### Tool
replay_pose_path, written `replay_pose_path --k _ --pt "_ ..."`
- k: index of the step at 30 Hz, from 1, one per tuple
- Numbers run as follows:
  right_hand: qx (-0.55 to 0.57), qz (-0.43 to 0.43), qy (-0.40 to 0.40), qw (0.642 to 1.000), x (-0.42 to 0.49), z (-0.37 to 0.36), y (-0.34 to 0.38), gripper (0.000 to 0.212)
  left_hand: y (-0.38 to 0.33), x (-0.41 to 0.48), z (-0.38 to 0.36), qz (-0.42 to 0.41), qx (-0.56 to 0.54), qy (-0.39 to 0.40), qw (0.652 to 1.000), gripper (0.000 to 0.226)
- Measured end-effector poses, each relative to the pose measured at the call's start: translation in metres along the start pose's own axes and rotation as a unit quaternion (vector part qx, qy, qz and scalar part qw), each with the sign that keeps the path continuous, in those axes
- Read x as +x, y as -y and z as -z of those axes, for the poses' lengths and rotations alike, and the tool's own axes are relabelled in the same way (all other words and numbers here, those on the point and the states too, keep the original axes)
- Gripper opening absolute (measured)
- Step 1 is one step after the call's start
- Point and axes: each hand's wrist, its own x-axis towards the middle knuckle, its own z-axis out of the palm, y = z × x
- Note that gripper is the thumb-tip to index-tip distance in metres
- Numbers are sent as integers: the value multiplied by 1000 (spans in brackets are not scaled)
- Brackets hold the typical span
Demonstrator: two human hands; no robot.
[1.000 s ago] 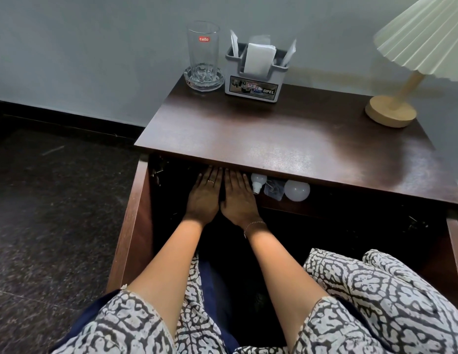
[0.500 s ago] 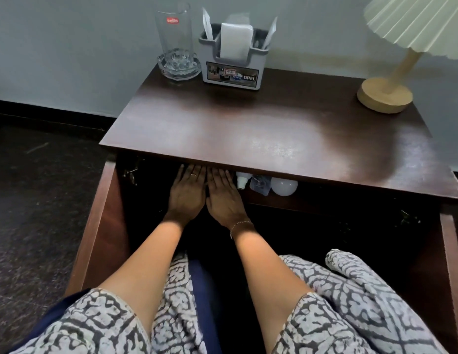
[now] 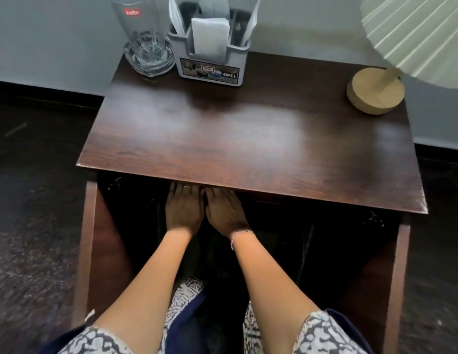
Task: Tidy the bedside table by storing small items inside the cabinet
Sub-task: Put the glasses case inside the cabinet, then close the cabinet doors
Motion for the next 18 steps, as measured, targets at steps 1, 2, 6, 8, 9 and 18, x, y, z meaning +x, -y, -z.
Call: replay_pose_path --k 1,2,6,8,9,18 --pt "8 -7 3 1000 -6 7 3 37 -5 -4 9 8 -4 6 1000 29" --pt "15 -16 15 1000 -13 14 6 41 -9 -10 18 13 -6 19 1000 28" --pt "-16 -16 38 999 -52 48 20 62 -18 -40 67 20 13 84 996 42" --pt "-53 -2 33 998 -78 68 30 69 -20 -55 92 9 2 94 996 47" --pt "-65 3 37 997 -92 78 35 71 -21 -65 105 4 -1 107 994 51" --pt "-65 -57 41 995 -188 140 59 73 -24 -128 198 -21 19 148 989 58"
